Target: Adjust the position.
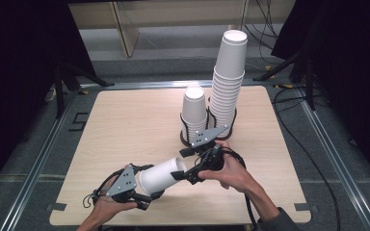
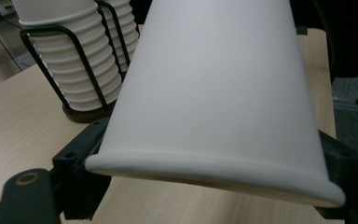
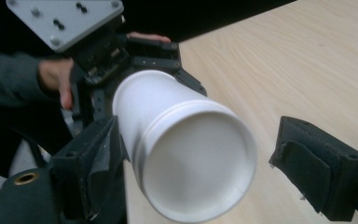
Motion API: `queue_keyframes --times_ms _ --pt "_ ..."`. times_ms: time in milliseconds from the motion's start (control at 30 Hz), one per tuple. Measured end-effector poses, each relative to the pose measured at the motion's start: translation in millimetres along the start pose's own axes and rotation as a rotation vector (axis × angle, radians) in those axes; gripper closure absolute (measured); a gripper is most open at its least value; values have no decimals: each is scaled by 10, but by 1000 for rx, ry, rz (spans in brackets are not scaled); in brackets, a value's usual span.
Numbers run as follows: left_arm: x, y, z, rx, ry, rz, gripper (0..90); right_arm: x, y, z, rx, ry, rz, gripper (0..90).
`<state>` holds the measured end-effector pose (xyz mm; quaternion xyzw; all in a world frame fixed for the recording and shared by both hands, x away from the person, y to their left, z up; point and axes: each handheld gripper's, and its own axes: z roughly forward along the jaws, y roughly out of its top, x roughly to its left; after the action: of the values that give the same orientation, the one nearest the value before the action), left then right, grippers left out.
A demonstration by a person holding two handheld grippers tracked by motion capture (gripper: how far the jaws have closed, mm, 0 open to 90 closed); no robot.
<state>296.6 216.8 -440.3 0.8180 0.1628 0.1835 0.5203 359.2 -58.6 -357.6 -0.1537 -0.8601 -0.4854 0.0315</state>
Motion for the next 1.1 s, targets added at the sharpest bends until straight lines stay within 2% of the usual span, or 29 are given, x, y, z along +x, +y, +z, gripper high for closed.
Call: queue_keyframes --times_ms 33,133,167,200,233,267,300,367,400,433,467,500,533,600,667,767,800,833,867,933,967,1000,1033,1067,1100 --pt "2 -2 4 20 0 7 158 36 11 -11 24 -11 -21 162" --pt "-11 -5 26 67 -6 25 159 123 33 8 92 -42 -131 166" --pt "-14 -3 37 92 -14 40 159 152 34 26 117 -46 -147 167" --pt "-31 -2 52 116 -23 52 160 179 27 73 157 -61 -183 167" --pt "-31 -2 52 116 -23 52 160 179 27 73 157 -61 -183 167" --pt "-53 -4 73 118 -31 47 160 200 19 96 181 -62 -178 168" --pt "-71 -4 77 125 -27 48 161 215 10 126 209 -70 -198 167" --pt "-81 2 89 145 -45 60 161 227 2 176 237 -76 -245 168" --pt "-90 7 86 158 -39 77 162 258 -12 191 257 -78 -213 169" --pt "-95 14 86 172 -39 88 162 245 -9 220 258 -72 -268 171" --pt "-100 17 94 175 -53 92 163 277 -21 237 272 -69 -238 172" --pt "-116 22 91 186 -56 94 164 259 -15 266 270 -60 -294 172" --pt "-119 24 92 190 -53 102 164 289 -35 311 300 -57 -295 172" --pt "-116 34 93 210 -64 124 164 296 -45 336 311 -60 -306 173" --pt "-132 44 88 216 -71 120 164 317 -78 413 355 -48 -332 173" --pt "-137 48 87 219 -70 130 164 334 -97 458 376 -46 -348 173" --pt "-126 54 83 235 -80 147 164 343 -105 486 389 -41 -358 168" --pt "-150 48 90 227 -78 133 164 347 -110 502 392 -39 -364 168" --pt "-138 54 85 250 -87 156 163 351 -116 522 397 -29 -366 171" --pt "-168 50 100 244 -89 143 164 358 -130 550 411 -26 -376 172" --pt "-164 55 95 255 -92 158 164 362 -141 571 421 -19 -380 171" --pt "-172 58 99 255 -96 152 164 369 -157 599 436 -17 -390 173" --pt "-172 64 93 265 -101 161 164 369 -157 599 436 -17 -390 173" --pt "-154 69 90 275 -100 190 165 371 -166 612 447 -23 -397 173" --pt "-154 74 88 280 -99 196 165 363 -175 631 454 -22 -415 174"
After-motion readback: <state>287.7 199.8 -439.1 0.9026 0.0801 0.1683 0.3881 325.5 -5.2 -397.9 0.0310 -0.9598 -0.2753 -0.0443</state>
